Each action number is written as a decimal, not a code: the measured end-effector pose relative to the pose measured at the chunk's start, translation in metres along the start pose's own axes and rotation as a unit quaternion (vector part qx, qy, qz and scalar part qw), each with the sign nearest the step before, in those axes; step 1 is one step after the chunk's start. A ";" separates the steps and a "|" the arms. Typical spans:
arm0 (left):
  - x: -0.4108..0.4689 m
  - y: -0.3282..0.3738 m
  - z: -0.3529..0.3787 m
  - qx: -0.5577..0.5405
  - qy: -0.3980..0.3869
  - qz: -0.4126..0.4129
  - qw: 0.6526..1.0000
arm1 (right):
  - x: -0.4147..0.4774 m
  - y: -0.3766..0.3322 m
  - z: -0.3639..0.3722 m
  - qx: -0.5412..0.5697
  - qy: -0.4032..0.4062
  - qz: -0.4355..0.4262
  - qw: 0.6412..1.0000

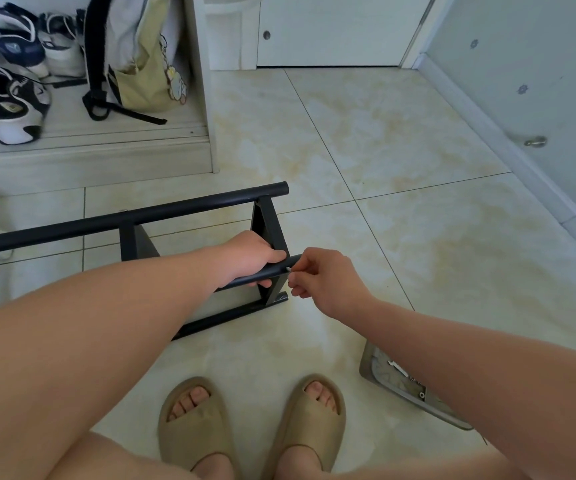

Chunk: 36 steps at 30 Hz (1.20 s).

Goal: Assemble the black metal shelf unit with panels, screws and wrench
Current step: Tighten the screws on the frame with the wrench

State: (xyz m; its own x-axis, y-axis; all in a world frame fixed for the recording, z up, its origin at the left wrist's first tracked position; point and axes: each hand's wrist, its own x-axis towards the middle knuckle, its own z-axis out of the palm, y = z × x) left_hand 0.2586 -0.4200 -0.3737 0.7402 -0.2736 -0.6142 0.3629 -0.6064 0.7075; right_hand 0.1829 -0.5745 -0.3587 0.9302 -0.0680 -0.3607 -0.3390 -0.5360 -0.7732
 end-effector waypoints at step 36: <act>-0.006 0.003 -0.003 -0.047 -0.006 -0.013 0.999 | 0.030 -0.007 -0.005 -0.221 -0.006 -0.019 0.975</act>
State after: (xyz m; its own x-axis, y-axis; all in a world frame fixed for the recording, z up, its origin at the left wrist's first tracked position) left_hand 0.2569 -0.4179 -0.3663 0.7237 -0.2682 -0.6358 0.4337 -0.5399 0.7214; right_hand 0.2141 -0.5769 -0.3612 0.9383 -0.0314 -0.3444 -0.2069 -0.8489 -0.4863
